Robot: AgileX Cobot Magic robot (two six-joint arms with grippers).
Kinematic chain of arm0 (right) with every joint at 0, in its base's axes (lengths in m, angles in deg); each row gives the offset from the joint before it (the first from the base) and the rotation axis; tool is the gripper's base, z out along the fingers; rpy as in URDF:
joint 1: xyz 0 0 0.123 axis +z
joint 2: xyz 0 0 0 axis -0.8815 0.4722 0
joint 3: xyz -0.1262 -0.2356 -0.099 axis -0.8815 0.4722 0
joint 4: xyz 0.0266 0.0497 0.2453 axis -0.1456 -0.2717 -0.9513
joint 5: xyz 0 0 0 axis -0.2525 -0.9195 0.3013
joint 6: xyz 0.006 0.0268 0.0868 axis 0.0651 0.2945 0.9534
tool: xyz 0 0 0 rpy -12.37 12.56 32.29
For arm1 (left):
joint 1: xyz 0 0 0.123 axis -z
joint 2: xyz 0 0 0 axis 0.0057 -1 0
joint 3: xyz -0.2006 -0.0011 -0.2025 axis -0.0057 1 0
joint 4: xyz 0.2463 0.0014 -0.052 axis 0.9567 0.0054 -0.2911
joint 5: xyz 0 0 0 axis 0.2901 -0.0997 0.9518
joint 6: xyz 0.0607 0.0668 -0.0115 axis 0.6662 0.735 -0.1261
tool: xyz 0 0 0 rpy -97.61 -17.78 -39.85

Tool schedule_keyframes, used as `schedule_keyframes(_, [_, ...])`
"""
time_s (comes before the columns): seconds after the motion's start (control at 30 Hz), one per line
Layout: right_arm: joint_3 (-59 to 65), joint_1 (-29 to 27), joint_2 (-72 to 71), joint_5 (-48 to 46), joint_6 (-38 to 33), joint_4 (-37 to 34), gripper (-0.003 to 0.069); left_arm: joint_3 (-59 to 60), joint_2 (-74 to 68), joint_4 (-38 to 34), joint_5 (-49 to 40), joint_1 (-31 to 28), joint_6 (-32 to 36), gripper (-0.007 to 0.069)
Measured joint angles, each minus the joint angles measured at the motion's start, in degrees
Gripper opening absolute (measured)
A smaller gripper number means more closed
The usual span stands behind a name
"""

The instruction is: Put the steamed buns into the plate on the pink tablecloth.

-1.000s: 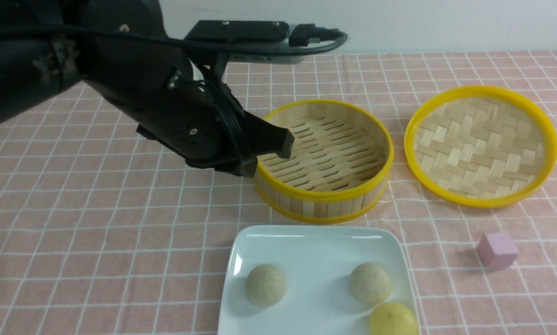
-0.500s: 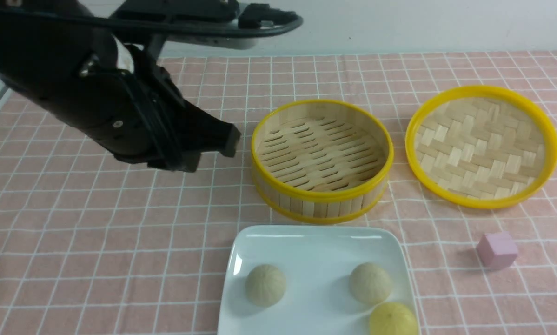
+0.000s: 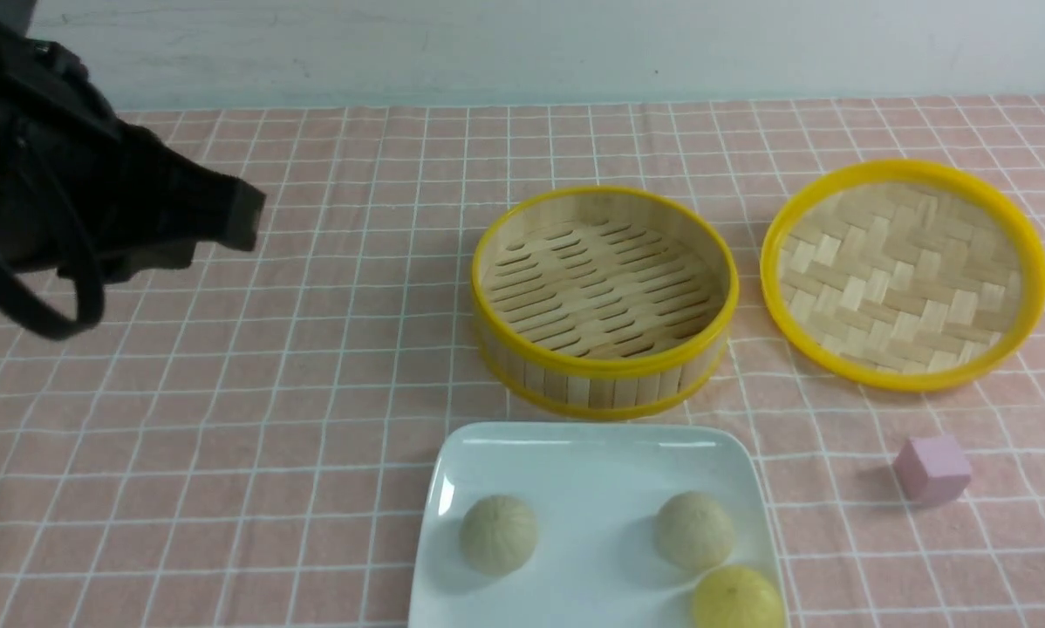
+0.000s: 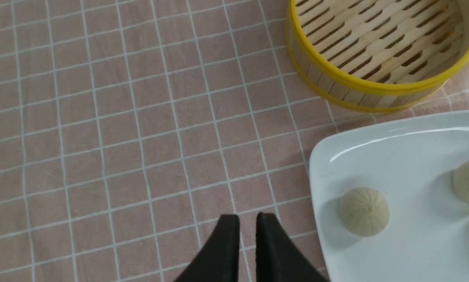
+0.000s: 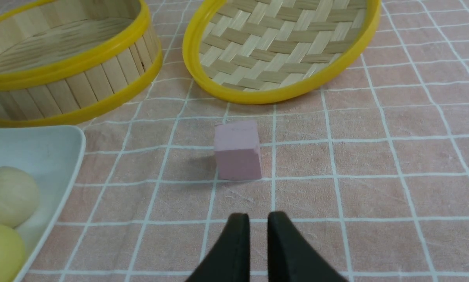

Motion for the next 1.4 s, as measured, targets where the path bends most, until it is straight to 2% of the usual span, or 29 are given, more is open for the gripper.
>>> schedule_keyframes(0.17, [0.0, 0.0, 0.0, 0.0, -0.1, 0.4, 0.0100, 0.0, 1.6, 0.0, 1.4, 0.0, 0.0, 0.0092])
schedule_keyframes(0.37, [0.0, 0.0, 0.0, 0.0, -3.5, 5.9, 0.0107, 0.0, 1.6, 0.3, 3.3, 0.0, 0.0, 0.0094])
schedule_keyframes(0.7, [0.0, 0.0, 0.0, 0.0, -3.7, 6.8, 0.0118, 0.0, 1.6, 1.0, 2.3, 0.0, 0.5, 0.0093])
schedule_keyframes(0.8, [0.0, 0.0, 0.0, 0.0, -3.7, 6.9, 0.0121, 0.0, 2.4, 3.1, -0.8, 0.0, 0.8, 0.0071])
schedule_keyframes(0.83, [0.0, 0.0, 0.0, 0.0, -3.7, 6.9, 0.0123, 0.0, 3.8, 5.6, -2.8, 0.0, -0.2, 0.0042])
schedule_keyframes(0.93, [0.0, 0.0, 0.0, 0.0, -3.7, 7.0, 0.0125, 0.0, 7.3, 7.8, -3.3, 0.0, -1.6, 0.0009])
schedule_keyframes(1.07, [0.0, 0.0, 0.0, 0.0, -3.7, 7.1, 0.0129, 1.4, 15.3, 5.6, -3.3, 0.0, -1.8, 0.0001])
schedule_keyframes(1.2, [0.0, 0.1, 0.0, 0.0, -3.7, 7.1, 0.0133, 9.0, 23.6, 1.0, -2.7, 0.0, -1.7, 0.0001])
schedule_keyframes(1.27, [0.0, 0.1, 0.0, 0.0, -3.7, 7.2, 0.0137, 19.9, 30.4, -2.3, 8.1, 0.0, -2.8, 0.0001])
schedule_keyframes(1.3, [0.0, 0.1, 0.0, 0.0, -3.7, 7.2, 0.0138, 20.7, 30.7, -2.3, 8.1, 0.0, -2.9, 0.0001])
schedule_keyframes(1.4, [0.0, 0.1, 0.0, 0.0, -3.7, 7.3, 0.0144, 32.2, 34.5, -3.5, 25.4, 0.0, -6.2, 0.0001])
